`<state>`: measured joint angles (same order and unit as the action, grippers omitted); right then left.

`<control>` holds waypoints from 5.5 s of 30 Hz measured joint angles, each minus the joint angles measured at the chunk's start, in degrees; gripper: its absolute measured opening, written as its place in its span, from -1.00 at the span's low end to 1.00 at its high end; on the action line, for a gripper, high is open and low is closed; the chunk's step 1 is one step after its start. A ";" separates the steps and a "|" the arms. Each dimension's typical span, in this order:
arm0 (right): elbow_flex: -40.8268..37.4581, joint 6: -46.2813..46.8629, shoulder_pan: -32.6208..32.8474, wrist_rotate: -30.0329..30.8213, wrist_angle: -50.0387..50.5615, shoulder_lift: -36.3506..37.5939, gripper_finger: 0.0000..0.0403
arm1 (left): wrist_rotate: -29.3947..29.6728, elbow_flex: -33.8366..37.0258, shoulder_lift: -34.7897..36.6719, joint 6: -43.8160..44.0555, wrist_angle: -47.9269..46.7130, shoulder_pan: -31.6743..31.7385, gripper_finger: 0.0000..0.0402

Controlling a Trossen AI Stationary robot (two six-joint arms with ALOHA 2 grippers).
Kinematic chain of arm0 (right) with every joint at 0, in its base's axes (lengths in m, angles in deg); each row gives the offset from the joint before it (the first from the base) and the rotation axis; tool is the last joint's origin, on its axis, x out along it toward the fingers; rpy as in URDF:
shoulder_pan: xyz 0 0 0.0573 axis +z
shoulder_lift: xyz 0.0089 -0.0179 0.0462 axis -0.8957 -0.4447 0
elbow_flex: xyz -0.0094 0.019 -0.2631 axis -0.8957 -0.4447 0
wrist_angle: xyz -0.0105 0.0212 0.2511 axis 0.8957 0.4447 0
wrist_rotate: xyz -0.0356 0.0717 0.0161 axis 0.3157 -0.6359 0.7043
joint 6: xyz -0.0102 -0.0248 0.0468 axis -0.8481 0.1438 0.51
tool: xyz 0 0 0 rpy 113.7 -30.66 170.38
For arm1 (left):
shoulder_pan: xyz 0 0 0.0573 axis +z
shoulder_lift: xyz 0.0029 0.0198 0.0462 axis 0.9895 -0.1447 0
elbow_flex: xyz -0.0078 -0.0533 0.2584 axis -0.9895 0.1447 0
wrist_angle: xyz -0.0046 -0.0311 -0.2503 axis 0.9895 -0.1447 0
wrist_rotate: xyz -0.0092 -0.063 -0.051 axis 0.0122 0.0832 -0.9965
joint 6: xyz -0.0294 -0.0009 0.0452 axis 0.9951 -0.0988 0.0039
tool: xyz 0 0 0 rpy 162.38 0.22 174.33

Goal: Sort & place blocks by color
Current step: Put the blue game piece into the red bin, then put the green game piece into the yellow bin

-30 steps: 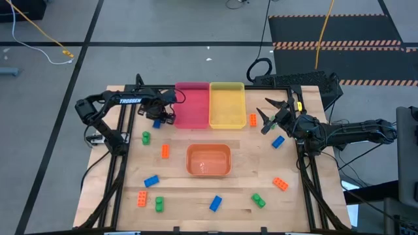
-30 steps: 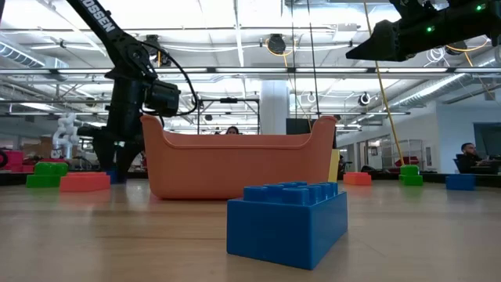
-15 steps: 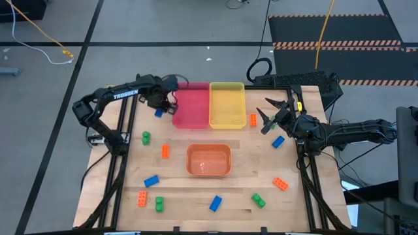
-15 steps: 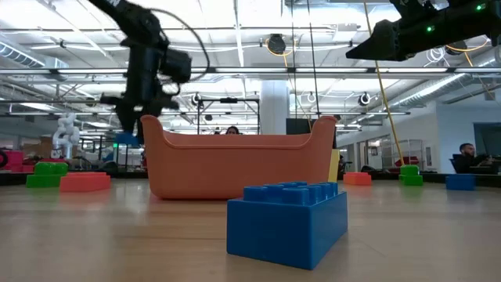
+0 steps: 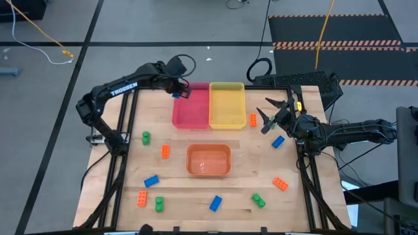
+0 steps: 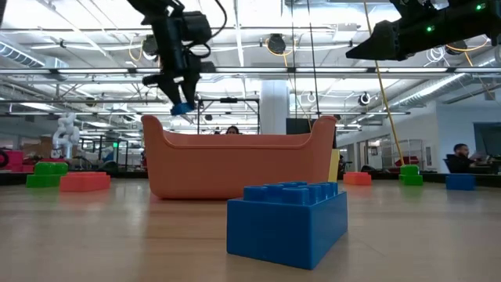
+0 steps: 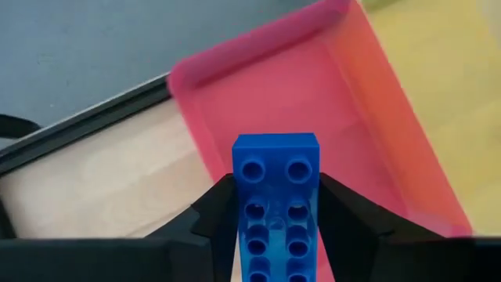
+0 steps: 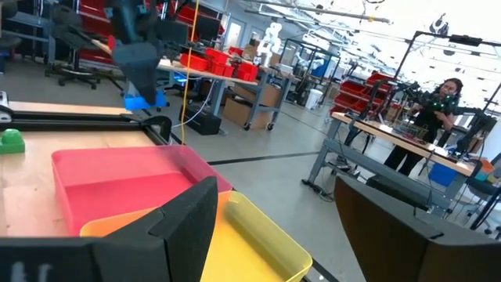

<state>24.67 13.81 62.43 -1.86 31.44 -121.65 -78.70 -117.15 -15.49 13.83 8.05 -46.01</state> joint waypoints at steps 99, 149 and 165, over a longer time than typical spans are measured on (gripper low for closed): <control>35.12 43.99 -28.71 -21.75 77.69 -36.11 0.26 | -19.13 44.22 25.51 -25.42 80.20 -12.53 0.35; 19.79 47.94 -37.40 -27.06 65.31 -44.24 -0.31 | -19.06 44.35 27.56 -27.74 73.96 -12.79 0.35; 24.77 40.03 -34.71 -27.49 57.79 -34.96 -0.39 | -19.02 44.33 27.54 -28.07 73.63 -12.78 0.35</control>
<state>49.44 53.84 27.72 -29.36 89.23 -156.62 -97.72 -72.83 12.05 -14.24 81.68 -58.79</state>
